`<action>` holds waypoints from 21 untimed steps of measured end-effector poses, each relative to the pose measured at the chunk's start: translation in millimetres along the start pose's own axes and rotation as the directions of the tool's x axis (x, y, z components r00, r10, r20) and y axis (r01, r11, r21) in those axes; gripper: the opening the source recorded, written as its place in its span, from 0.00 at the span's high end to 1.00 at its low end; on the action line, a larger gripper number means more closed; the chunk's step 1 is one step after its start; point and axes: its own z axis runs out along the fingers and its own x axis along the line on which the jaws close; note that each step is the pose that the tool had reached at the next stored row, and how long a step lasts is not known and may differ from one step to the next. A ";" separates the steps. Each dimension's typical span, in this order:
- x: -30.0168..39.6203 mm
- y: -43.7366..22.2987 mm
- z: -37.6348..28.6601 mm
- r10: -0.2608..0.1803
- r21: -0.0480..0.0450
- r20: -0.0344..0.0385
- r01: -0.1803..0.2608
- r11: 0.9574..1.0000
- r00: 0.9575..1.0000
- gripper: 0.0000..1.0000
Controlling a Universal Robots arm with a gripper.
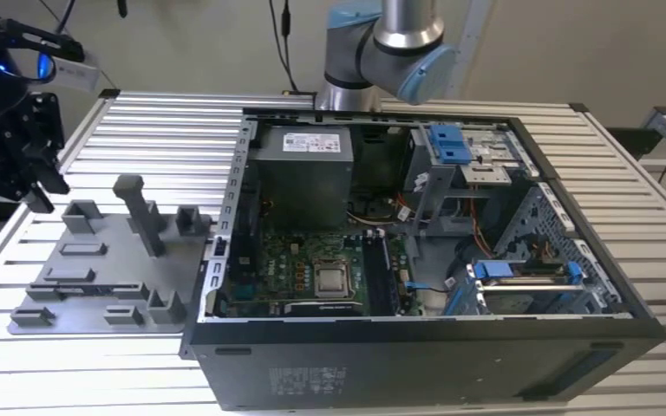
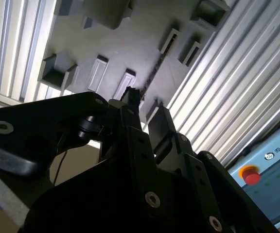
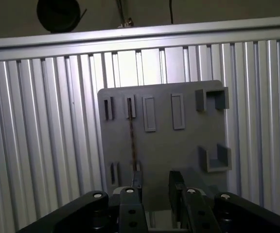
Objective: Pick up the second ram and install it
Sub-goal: 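Pick up the second ram and move it above second insertion slot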
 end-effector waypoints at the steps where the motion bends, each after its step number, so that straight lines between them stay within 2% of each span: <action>1: 0.1 0.0 1.7 0.000 0.000 0.000 0.000 1.000 1.000 0.64; 15: 1.6 -0.6 26.9 -0.002 0.001 0.000 0.002 1.000 1.000 0.64; 21: 1.7 -0.6 27.6 -0.002 0.001 0.000 0.002 1.000 1.000 0.64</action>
